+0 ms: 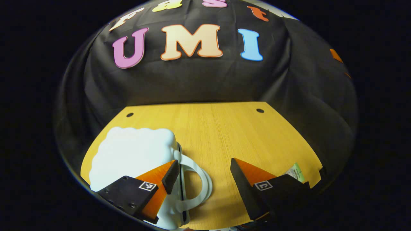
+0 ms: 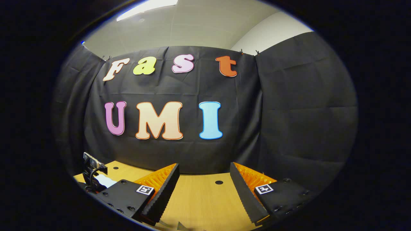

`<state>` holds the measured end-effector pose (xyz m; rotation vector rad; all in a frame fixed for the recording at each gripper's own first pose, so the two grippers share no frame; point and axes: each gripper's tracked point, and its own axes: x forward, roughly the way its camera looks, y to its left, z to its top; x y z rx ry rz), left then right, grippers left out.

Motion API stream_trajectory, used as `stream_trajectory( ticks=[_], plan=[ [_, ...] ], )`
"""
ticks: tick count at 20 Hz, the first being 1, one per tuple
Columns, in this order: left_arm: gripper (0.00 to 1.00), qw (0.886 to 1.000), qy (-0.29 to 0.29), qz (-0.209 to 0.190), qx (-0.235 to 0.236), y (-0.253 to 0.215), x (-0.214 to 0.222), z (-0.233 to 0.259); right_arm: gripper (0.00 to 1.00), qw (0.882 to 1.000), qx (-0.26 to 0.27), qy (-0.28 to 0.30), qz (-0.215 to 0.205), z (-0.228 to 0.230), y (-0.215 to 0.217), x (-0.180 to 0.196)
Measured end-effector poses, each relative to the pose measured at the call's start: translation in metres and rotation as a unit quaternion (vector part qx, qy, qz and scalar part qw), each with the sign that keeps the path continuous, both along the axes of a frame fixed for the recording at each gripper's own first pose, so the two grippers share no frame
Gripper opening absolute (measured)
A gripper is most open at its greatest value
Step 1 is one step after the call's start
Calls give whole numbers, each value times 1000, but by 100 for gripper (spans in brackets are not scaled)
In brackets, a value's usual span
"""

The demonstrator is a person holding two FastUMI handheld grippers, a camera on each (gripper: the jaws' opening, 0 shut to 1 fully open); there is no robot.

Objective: First open the suitcase, pack the skin care products into it, and then close the suitcase.

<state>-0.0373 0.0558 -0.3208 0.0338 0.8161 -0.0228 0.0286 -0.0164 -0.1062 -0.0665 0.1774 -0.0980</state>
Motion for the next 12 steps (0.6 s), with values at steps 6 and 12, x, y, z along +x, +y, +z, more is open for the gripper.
stream_trajectory(
  ticks=[6, 12],
  plan=[
    [89, 997, 77, 26, -18, -1, -8, -39, 100, 1000, -25, 9, 0, 1, -5, -7],
    [82, 992, 124, 23, -25, -12, -6, -65, 98, 999, -43, 12, 2, 0, -6, -15]
  ],
)
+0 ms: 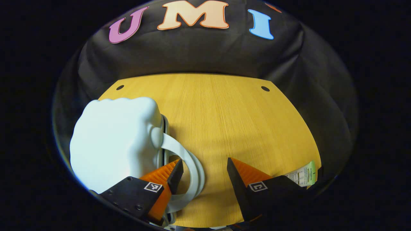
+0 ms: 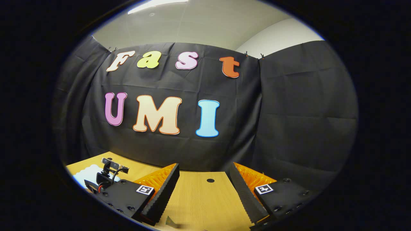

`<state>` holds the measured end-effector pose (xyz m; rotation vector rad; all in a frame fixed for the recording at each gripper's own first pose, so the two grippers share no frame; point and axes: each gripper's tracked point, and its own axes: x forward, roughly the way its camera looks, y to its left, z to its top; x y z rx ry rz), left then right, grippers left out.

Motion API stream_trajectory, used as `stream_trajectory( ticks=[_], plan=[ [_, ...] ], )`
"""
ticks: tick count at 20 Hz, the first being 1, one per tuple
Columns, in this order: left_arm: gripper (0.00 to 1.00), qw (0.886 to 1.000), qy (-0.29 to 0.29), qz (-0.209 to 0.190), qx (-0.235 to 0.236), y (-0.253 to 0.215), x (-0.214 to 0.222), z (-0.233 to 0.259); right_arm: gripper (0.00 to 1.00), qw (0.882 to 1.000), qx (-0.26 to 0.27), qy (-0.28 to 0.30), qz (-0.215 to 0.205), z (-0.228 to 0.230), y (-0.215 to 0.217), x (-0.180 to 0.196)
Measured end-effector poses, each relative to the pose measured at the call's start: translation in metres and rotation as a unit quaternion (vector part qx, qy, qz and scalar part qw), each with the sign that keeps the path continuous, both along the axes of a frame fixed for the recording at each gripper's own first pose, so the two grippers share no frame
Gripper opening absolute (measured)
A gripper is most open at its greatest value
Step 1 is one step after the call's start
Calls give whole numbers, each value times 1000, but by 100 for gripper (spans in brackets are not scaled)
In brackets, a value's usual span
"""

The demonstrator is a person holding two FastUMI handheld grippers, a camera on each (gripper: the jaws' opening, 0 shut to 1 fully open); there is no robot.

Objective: First open the suitcase, pack the skin care products into it, and then close the suitcase.

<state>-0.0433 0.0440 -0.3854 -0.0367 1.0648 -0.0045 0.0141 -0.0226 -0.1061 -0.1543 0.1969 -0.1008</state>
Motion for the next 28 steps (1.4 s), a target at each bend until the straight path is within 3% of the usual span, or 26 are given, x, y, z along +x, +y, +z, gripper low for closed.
stream_trajectory(
  ticks=[4, 9, 12, 14, 15, 16, 28],
  plan=[
    [81, 1000, 24, 9, 18, 7, -1, -13, 98, 1000, -4, 2, -4, -3, -6, -4],
    [69, 998, 41, 34, 30, 14, -5, -16, 98, 1000, 7, 1, -14, -5, -12, -5],
    [65, 997, 66, 22, 27, 12, -13, -25, 98, 1000, 10, -1, -13, -5, -11, -6],
    [52, 996, 81, 18, 36, 15, -16, -28, 98, 1000, 7, -5, -13, -3, -12, -7],
    [34, 996, 75, 13, 49, 21, -12, -26, 98, 1000, 6, -9, -12, -1, -12, -7],
    [9, 996, 75, 7, 44, 19, -13, -25, 98, 1000, 5, -12, -12, 1, -12, -7],
    [1, 999, 14, -27, 20, 21, 9, 52, 99, 999, 34, -8, 14, -17, 9, -2]
  ],
)
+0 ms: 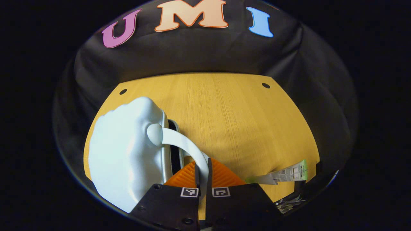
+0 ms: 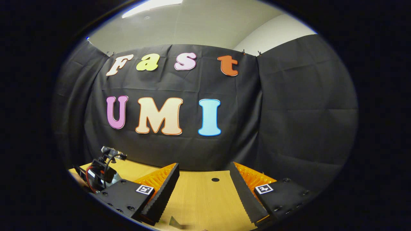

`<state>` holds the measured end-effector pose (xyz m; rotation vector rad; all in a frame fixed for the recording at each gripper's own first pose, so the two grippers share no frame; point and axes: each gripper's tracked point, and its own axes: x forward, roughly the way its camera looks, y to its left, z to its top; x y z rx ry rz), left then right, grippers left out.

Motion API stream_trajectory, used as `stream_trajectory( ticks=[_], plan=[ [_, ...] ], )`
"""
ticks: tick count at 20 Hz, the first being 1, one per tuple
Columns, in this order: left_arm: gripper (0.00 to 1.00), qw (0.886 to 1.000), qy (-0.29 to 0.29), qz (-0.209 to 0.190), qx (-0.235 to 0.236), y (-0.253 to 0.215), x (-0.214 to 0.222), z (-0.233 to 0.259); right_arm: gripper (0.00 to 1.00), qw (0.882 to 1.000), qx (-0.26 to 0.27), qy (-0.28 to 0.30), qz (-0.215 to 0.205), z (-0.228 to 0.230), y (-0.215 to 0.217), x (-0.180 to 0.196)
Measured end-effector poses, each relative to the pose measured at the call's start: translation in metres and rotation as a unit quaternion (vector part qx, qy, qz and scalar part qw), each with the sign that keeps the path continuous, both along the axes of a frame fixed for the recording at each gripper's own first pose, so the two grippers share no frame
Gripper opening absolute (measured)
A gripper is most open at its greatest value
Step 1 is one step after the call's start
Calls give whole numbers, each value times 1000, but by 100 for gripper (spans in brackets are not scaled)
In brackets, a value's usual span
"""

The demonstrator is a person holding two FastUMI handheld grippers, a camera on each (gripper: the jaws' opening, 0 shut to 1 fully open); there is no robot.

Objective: First open the suitcase, pack the skin care products into it, and then close the suitcase.

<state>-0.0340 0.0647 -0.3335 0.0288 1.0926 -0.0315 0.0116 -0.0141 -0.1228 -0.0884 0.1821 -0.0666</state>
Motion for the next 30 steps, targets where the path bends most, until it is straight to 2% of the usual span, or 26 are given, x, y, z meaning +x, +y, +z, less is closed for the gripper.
stream_trajectory(
  ticks=[1, 4, 8, 13, 16, 20, 25, 30],
  plan=[
    [1, 1000, -8, -2, 1, 4, 6, 11, 96, 1000, 2, 0, 7, -2, 5, 0],
    [0, 999, -32, -5, -3, 15, 12, 43, 98, 1000, 10, 2, 22, -5, 18, 3],
    [0, 998, -53, 14, -24, 44, 18, 81, 98, 999, 23, 4, 35, -10, 30, 6],
    [0, 997, -81, 16, 7, 89, 30, 119, 98, 998, 35, 7, 41, -13, 39, 11],
    [0, 995, -95, 29, 6, 114, 30, 136, 98, 998, 38, 7, 46, -14, 47, 13],
    [0, 991, -125, 42, 28, 162, 32, 158, 98, 998, 40, 7, 54, -14, 63, 18],
    [0, 980, -167, 64, 82, 239, 25, 183, 98, 997, 49, 9, 67, -18, 102, 25],
    [0, 976, -183, 79, 83, 293, 18, 186, 98, 996, 55, 8, 73, -23, 147, 30]
  ],
)
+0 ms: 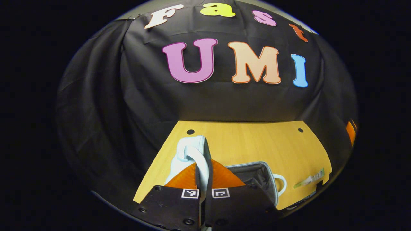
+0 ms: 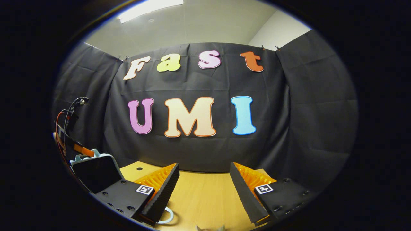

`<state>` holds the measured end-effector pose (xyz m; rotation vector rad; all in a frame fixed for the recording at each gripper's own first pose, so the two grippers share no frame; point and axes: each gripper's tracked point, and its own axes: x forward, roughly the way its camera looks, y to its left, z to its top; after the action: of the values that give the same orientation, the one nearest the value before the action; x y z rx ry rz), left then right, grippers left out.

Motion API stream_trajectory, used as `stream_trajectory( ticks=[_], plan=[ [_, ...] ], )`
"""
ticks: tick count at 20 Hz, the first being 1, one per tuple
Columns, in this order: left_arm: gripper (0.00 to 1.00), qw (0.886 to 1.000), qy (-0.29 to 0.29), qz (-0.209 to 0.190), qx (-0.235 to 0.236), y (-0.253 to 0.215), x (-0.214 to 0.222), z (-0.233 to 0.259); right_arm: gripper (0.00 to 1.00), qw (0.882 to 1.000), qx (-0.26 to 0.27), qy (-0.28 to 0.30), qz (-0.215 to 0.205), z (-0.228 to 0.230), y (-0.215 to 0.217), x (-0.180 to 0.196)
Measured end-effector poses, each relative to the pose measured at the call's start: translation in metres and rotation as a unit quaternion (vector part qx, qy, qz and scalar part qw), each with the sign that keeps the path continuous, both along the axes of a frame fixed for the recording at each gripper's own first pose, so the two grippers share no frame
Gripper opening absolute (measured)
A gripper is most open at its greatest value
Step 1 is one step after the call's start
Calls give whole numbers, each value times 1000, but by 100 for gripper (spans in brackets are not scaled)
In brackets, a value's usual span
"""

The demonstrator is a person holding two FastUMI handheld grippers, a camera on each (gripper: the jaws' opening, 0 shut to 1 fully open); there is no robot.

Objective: First open the suitcase, pack the skin care products into it, and then close the suitcase.

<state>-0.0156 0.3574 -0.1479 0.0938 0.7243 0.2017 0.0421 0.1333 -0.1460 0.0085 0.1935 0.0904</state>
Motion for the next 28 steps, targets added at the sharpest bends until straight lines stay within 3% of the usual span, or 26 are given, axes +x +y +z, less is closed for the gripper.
stream_trajectory(
  ticks=[6, 11, 16, 18, 25, 27, 28],
  plan=[
    [0, 1000, -11, 10, -25, 57, 0, -8, 98, 1000, -1, -4, -18, -3, 40, 0],
    [0, 1000, -3, -1, -6, 99, -3, -28, 100, 999, 1, 1, -41, -4, 57, -2],
    [0, 999, -7, 35, -11, 155, -11, -48, 98, 998, -16, -2, -63, 0, 60, -6],
    [0, 998, -12, 52, -33, 167, -16, -57, 100, 997, -18, -4, -72, 0, 59, -7],
    [0, 996, 18, 85, -19, 212, -37, -113, 98, 996, -25, 3, -87, -2, 55, -11],
    [2, 994, 29, 104, -14, 225, -45, -126, 98, 996, -30, 0, -87, -1, 56, -13],
    [9, 993, 28, 117, -3, 234, -49, -127, 98, 996, -33, -1, -86, 0, 56, -14]
  ],
)
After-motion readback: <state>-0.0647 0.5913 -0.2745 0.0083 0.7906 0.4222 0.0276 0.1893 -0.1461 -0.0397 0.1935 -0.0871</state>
